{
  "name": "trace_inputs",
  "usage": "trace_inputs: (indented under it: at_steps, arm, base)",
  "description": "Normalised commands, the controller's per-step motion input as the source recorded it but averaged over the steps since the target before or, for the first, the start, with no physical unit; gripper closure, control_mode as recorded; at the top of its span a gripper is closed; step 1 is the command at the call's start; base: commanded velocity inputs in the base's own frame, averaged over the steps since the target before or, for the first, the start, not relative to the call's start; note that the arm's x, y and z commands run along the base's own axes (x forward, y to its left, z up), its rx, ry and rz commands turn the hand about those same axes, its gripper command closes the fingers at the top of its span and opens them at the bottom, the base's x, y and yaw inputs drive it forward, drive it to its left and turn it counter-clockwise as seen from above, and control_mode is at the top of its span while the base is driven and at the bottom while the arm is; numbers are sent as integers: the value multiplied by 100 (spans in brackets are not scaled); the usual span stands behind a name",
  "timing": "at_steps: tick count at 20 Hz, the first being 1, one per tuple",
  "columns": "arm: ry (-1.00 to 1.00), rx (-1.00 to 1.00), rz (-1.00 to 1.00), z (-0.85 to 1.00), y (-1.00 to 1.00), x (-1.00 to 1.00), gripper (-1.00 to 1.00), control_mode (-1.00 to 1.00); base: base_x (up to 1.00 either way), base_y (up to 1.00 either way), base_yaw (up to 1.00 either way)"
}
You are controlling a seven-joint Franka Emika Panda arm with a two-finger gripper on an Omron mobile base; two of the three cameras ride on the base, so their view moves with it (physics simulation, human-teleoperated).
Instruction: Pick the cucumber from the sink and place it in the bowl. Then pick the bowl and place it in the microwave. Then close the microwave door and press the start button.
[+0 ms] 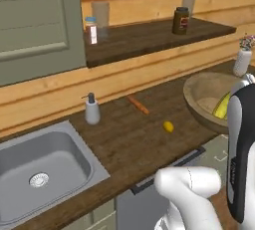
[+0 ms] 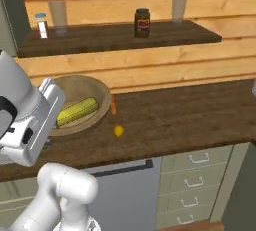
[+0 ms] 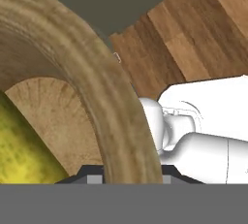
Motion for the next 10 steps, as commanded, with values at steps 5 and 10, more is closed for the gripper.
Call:
trace_inputs:
  at_steps: [5,10]
  arm:
    - [0,0,0,0,0,0,100,100]
    - [0,0,0,0,0,0,100,100]
  base:
    - [0,0,-99]
    - [0,0,-99]
